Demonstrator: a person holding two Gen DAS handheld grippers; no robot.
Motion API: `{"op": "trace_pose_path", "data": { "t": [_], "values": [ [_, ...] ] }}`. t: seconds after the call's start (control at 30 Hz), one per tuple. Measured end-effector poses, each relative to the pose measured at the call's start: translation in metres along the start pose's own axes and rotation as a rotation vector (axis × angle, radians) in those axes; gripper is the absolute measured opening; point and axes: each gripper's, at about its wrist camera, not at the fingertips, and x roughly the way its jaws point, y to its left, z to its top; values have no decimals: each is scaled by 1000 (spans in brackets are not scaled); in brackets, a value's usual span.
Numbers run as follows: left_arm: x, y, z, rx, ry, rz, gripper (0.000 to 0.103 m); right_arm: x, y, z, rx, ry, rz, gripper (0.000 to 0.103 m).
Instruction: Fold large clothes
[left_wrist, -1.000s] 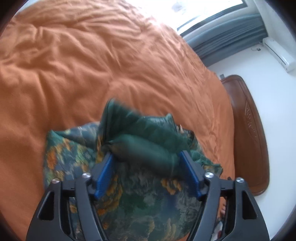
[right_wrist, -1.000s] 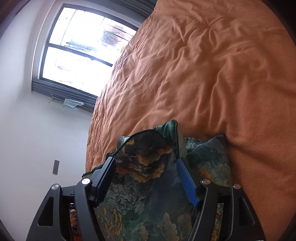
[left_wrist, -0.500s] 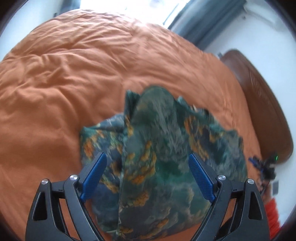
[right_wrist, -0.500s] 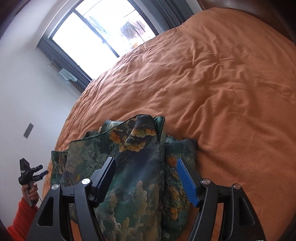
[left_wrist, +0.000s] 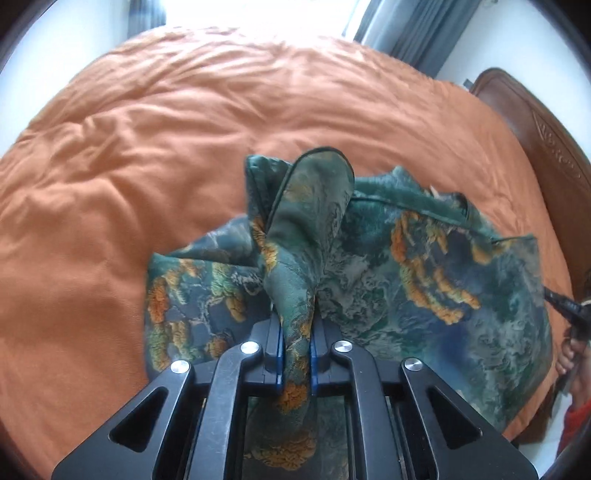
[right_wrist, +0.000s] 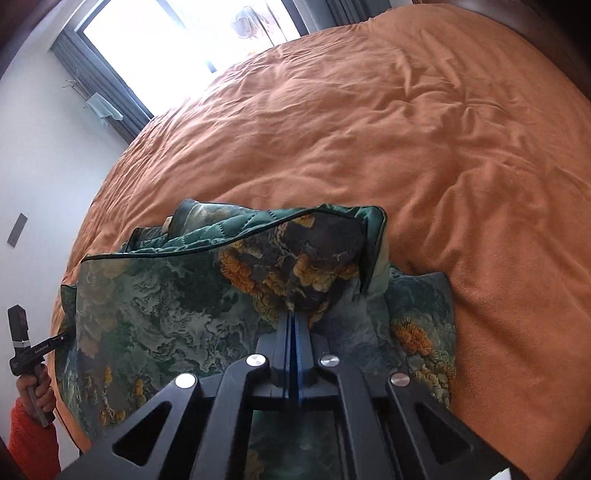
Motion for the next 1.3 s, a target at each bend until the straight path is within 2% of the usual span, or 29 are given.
{"op": "trace_pose_path", "data": {
  "t": [0.1,0.2,0.3,0.33,0.4,0.43,0.47,0.5,0.53,0.57,0.6,0.67,0.73,0.77,0.83,0.93,0.97,1.0,1.03,1.07,1.1,1.17,1.3],
  "values": [
    [-29,-1,1,6,-101,-6,7,-28,16,4,-64,-110,-76,1],
    [-40,2,3,-2,-161,-4,7,-53,29,14,-115,-193,-78,1],
    [-17,5,0,6,-111,31,8,-50,29,21,-111,-183,-71,1],
    [-5,7,-3,6,-68,32,10,-42,25,21,-99,-156,-67,1],
    [6,10,-7,-7,-33,32,20,-25,11,18,-60,-103,-58,3],
    [6,13,-8,-19,-34,26,30,-18,3,15,-32,-77,-36,7],
    [2,17,-9,-34,-45,18,47,-15,-5,12,-4,-61,-23,14],
    [-1,20,-10,-45,-52,6,55,-13,-11,10,20,-55,-10,21],
    [-5,23,-9,-53,-63,-7,65,-14,-17,8,46,-55,21,35],
    [-10,26,-8,-55,-74,-14,69,-17,-23,6,68,-63,62,46],
    [-12,28,-8,-52,-76,-15,69,-20,-26,5,79,-76,90,49],
    [-12,32,-4,-46,-68,2,70,-22,-25,6,65,-88,65,61],
    [-7,33,-1,-44,-47,4,73,-22,-18,7,41,-92,-32,61],
    [-2,32,0,-41,-23,-10,75,-23,-16,8,39,-102,-49,62],
    [8,28,1,-24,15,-26,77,-25,-16,6,42,-119,-36,67],
    [18,15,3,13,43,-33,81,-8,-19,6,57,-65,-31,71],
    [21,11,5,18,49,-38,79,0,-19,6,61,-33,-19,72],
    [22,8,4,17,48,-41,72,6,-19,6,65,-16,-9,72],
    [24,5,5,19,49,-45,37,8,-19,6,66,-11,-3,62],
    [26,4,6,20,60,-18,21,8,-19,5,63,-15,0,34],
    [25,2,7,23,48,13,15,8,-19,6,56,-11,-21,25],
    [15,-2,11,31,4,20,9,2,-16,6,40,-30,-50,15],
    [-19,-8,18,28,-128,-5,8,-40,12,9,-81,-198,-98,13]
  ]
}}
